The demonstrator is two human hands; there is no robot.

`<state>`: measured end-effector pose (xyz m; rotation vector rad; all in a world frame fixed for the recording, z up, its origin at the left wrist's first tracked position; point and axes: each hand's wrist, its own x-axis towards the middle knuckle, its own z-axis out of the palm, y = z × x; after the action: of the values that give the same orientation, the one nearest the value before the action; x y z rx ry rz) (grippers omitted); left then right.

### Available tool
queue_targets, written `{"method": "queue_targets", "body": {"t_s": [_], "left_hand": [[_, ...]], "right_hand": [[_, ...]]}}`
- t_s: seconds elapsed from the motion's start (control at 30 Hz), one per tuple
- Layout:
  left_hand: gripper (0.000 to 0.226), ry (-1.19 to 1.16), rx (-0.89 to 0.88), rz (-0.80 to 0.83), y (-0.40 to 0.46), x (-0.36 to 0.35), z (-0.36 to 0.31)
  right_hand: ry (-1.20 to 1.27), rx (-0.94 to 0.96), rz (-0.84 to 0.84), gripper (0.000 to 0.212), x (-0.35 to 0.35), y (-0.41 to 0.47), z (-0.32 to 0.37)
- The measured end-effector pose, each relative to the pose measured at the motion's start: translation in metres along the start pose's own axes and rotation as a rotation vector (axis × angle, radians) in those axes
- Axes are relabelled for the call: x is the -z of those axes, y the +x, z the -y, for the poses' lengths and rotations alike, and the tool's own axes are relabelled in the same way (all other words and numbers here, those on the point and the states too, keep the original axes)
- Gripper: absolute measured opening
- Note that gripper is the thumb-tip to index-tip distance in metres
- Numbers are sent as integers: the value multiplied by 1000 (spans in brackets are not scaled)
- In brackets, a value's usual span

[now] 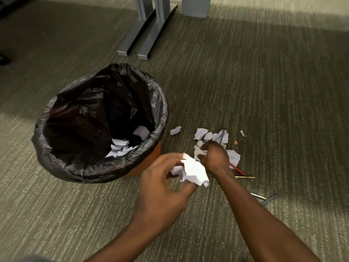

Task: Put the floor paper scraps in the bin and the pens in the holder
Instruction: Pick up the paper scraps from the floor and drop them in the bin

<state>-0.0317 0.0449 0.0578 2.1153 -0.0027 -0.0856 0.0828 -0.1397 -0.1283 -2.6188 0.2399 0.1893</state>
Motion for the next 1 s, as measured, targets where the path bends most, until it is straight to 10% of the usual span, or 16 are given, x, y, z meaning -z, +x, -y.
{"method": "queue_targets", "body": {"t_s": [0.13, 0.27, 0.4, 0.57, 0.77, 1.0], "left_hand": [[43, -174, -94, -109, 15, 40, -28], [37, -174, -128, -280, 44, 79, -27], [34, -122, -55, -384, 71, 112, -4], [24, 71, 21, -464, 83, 139, 21], [54, 234, 106, -385, 91, 148, 48], [52, 214, 9, -407, 84, 149, 44]], "right_hand": [[265, -124, -156, 42, 7, -1, 1], [1031, -272, -166, 29, 44, -10, 20], [1436, -58, -174, 17, 123, -43, 83], [1251, 446, -138, 19, 164, -71, 168], [380, 653, -229, 40, 129, -62, 228], [672, 421, -406, 19, 134, -61, 192]]}}
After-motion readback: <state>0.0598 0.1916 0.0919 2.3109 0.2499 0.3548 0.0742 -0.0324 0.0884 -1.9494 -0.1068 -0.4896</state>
